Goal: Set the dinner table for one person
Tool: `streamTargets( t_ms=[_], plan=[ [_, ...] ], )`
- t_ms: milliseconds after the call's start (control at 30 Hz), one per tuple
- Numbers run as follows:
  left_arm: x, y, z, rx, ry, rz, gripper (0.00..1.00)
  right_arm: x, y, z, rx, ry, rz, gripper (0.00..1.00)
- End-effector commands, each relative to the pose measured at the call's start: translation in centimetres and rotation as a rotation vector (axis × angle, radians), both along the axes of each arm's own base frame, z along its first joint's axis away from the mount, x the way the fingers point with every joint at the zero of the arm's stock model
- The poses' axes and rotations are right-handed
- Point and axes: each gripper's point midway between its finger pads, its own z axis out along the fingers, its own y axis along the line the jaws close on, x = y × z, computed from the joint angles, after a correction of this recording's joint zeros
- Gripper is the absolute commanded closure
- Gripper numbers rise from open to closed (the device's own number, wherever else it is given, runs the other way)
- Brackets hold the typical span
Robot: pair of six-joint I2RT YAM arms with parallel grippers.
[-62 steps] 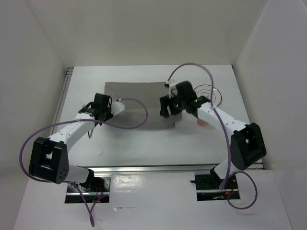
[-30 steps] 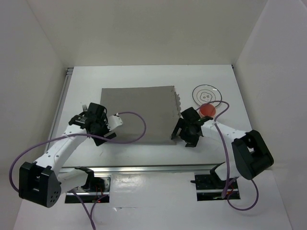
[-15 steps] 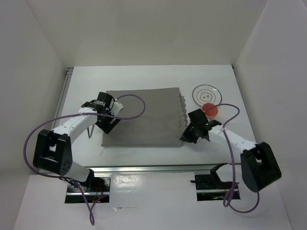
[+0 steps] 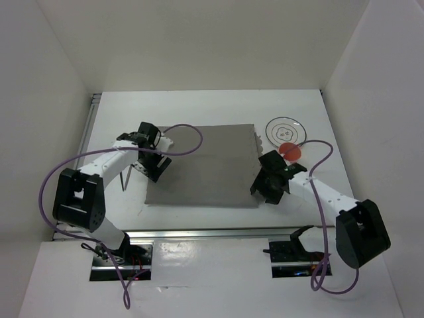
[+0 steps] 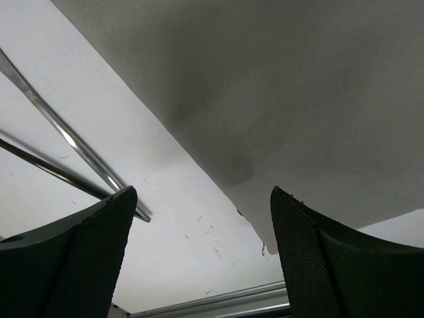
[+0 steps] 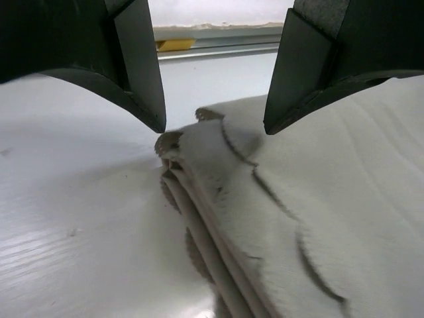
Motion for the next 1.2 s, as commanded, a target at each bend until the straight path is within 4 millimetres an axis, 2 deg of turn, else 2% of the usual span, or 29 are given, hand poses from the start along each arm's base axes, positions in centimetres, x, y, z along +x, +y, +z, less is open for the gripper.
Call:
streamTargets(
  t_ms=[0,67,100,167,200,233,300,333,433,467,500,533,567,600,633,667,700,733,767,800,833,867,933,967,1033,1067,1100,1167],
  plan=[
    [0.3,-0.4,1.1,-0.026,-0.007,0.039,0.12,1.9,-1.1,4.1,-0.11,-0.105,0.016,0.31],
    [0.0,-0.3,0.8,-0.026,0.002,0.048,0.12,2.2,-1.1,5.1,-0.134,-0.122,0.043,0.31],
    [-0.1,-0.3,0.6,-0.029,0.003,0.058,0.12,2.3,-0.3,5.8,-0.132,-0.132,0.081,0.31],
    [-0.1,-0.2,0.6,-0.025,0.001,0.074,0.12,2.4,0.8,6.4,-0.139,-0.135,0.118,0.31],
    [0.0,0.0,0.6,-0.025,0.001,0.083,0.12,2.2,0.7,6.0,-0.186,-0.107,0.135,0.31],
    [0.3,-0.3,0.9,-0.042,-0.007,0.093,0.12,2.6,2.1,7.1,-0.186,-0.131,0.182,0.31],
    [1.0,0.0,1.5,-0.065,-0.035,0.122,0.12,3.0,3.6,7.5,-0.217,-0.131,0.251,0.31],
    [1.2,0.0,1.8,-0.082,-0.041,0.14,0.12,4.0,5.5,9.7,-0.205,-0.194,0.333,0.31],
    [2.4,0.7,2.6,-0.098,-0.088,0.179,0.12,6.4,8.7,13.0,-0.135,-0.289,0.45,0.29],
    [2.8,0.9,2.2,-0.103,-0.075,0.188,0.12,8.0,10.0,16.4,-0.111,-0.376,0.493,0.28],
    [3.4,1.2,2.1,-0.103,-0.079,0.202,0.12,9.0,9.7,16.7,-0.135,-0.356,0.496,0.26],
    [4.1,1.1,2.2,-0.104,-0.085,0.202,0.12,11.3,9.5,20.3,-0.135,-0.433,0.488,0.26],
    [4.7,1.3,2.1,-0.121,-0.08,0.223,0.14,12.7,8.6,21.5,-0.167,-0.445,0.465,0.26],
    [4.8,1.5,1.2,-0.124,-0.037,0.235,0.15,14.5,7.3,21.3,-0.232,-0.425,0.432,0.26],
    [5.1,1.1,1.2,-0.143,-0.024,0.243,0.15,15.9,4.8,22.1,-0.265,-0.409,0.378,0.26],
    [6.2,0.5,2.0,-0.194,-0.03,0.252,0.15,17.6,4.0,24.7,-0.268,-0.475,0.372,0.28],
    [6.4,0.2,2.0,-0.21,-0.02,0.247,0.16,18.4,3.0,25.2,-0.262,-0.481,0.365,0.28],
    [6.9,0.1,2.1,-0.23,-0.02,0.263,0.16,19.1,3.1,26.0,-0.183,-0.508,0.384,0.29],
    [7.5,-0.3,2.2,-0.249,-0.019,0.256,0.17,21.1,0.3,27.1,-0.159,-0.551,0.329,0.29],
    [8.1,-0.5,2.3,-0.263,-0.028,0.26,0.18,22.0,-1.0,27.6,-0.122,-0.575,0.303,0.3],
    [8.2,-0.6,2.3,-0.262,-0.02,0.261,0.18,23.5,-1.6,27.0,-0.069,-0.588,0.309,0.3],
    [8.8,-0.9,2.4,-0.276,-0.014,0.267,0.18,24.9,-5.3,26.7,-0.078,-0.583,0.23,0.34],
    [8.8,-1.1,2.4,-0.285,-0.003,0.273,0.19,26.6,-7.9,24.6,-0.084,-0.537,0.177,0.36],
    [8.8,-1.1,2.4,-0.285,-0.003,0.273,0.19,28.1,-9.9,21.5,-0.089,-0.468,0.139,0.38],
    [8.3,-1.0,2.9,-0.288,-0.015,0.272,0.19,29.5,-11.6,19.2,-0.079,-0.421,0.097,0.43],
    [8.4,-1.0,3.1,-0.291,-0.028,0.27,0.19,30.3,-12.2,16.6,-0.036,-0.373,0.08,0.45],
    [7.7,-0.9,2.8,-0.285,-0.018,0.26,0.19,30.7,-14.8,16.2,0.004,-0.371,-0.014,0.47],
    [7.2,-0.6,3.4,-0.276,-0.043,0.251,0.19,31.5,-17.2,14.9,0.072,-0.392,-0.103,0.47]
  ],
)
